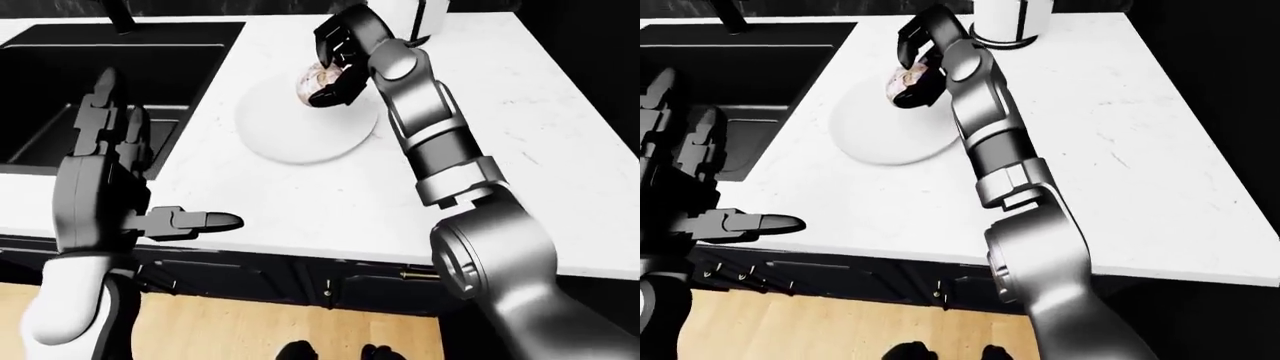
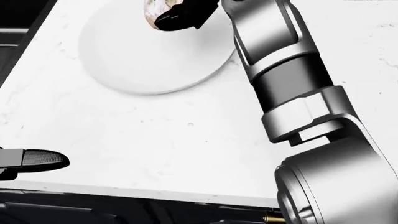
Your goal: Place the pastries on the plates.
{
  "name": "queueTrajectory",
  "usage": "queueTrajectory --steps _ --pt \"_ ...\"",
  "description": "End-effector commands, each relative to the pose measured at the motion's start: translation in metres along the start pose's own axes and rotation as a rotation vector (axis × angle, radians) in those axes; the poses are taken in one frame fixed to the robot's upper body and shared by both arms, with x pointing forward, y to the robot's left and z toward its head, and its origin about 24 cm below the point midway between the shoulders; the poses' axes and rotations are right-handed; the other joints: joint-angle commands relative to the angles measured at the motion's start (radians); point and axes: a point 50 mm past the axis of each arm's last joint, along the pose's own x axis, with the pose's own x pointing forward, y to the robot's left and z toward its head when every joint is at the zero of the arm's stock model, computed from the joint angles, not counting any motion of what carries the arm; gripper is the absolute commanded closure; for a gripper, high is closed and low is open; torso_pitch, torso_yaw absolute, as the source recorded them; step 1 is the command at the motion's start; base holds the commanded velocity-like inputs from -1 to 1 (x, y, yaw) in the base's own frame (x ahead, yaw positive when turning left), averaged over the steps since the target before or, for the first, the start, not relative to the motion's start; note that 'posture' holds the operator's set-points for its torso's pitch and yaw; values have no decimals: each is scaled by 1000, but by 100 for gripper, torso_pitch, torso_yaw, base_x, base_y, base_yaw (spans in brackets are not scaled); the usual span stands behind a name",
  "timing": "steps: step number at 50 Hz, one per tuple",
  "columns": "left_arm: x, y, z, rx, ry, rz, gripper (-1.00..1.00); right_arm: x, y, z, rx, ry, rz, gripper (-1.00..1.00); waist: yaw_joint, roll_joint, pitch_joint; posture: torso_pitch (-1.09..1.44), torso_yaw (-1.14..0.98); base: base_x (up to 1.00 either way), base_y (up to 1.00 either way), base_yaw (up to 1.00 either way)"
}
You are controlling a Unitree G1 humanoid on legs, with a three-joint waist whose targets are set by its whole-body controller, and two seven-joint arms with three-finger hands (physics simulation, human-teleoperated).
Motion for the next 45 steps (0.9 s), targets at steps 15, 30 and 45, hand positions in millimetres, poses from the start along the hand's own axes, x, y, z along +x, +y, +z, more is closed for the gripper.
queueTrajectory --steps 15,30,45 --pt "-2 2 11 26 -71 18 -100 -4 -11 19 -38 -70 -38 44 34 9 -38 31 26 0 0 0" --pt "-1 3 11 28 -67 25 -100 -5 -11 22 -45 -74 -25 -100 43 11 -41 31 26 0 0 0" --pt "-2 3 10 33 -62 25 -100 -23 -51 51 11 -126 -145 -100 50 8 -36 31 26 0 0 0"
